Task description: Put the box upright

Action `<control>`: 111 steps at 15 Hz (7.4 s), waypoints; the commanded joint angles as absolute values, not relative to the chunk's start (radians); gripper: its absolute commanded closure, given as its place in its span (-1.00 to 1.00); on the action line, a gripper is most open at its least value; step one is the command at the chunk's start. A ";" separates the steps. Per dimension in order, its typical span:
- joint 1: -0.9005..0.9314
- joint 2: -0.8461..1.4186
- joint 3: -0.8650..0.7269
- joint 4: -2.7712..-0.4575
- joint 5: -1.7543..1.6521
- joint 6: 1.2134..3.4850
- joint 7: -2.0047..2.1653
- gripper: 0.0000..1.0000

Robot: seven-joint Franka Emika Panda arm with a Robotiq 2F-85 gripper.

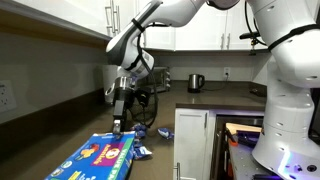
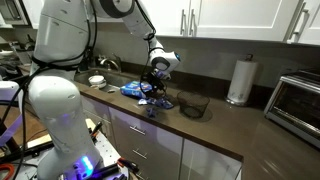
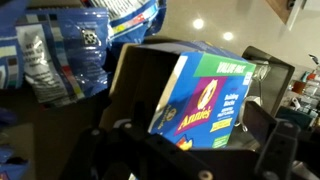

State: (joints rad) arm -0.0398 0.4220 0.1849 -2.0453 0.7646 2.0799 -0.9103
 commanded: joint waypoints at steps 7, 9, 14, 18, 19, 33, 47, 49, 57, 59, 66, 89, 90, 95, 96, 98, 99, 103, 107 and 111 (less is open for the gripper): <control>-0.042 0.497 0.173 -1.971 0.820 1.969 -0.933 -0.05; -0.038 0.474 0.173 -1.984 0.818 1.971 -0.930 0.21; -0.008 0.400 0.184 -2.059 0.830 2.029 -0.944 0.86; 0.021 0.334 0.187 -2.122 0.824 2.080 -0.933 1.00; 0.029 0.312 0.185 -2.140 0.814 2.094 -0.923 1.00; 0.066 0.142 0.124 -2.161 0.511 2.092 -0.536 0.99; 0.194 0.065 0.185 -2.106 0.094 2.025 -0.085 0.99; 0.205 0.058 0.192 -2.090 0.060 2.006 -0.063 0.99; 0.245 0.041 0.229 -2.071 -0.041 1.978 -0.014 0.99; 0.255 0.032 0.238 -2.077 -0.066 1.981 -0.003 0.99; 0.294 0.023 0.266 -2.079 -0.258 1.991 0.141 0.99; 0.352 0.125 0.295 -1.963 -0.355 1.948 0.577 0.99; 0.354 0.138 0.293 -1.958 -0.361 1.937 0.593 0.99; 0.375 0.203 0.289 -1.896 -0.367 1.843 0.635 0.99; 0.381 0.216 0.289 -1.883 -0.365 1.824 0.638 0.99; 0.393 0.241 0.289 -1.853 -0.361 1.789 0.637 0.99; 0.400 0.252 0.288 -1.839 -0.356 1.775 0.632 0.99; 0.427 0.288 0.286 -1.800 -0.349 1.741 0.620 0.34; 0.449 0.312 0.280 -1.805 -0.344 1.742 0.615 -0.18; 0.456 0.298 0.275 -1.809 -0.346 1.743 0.612 -0.68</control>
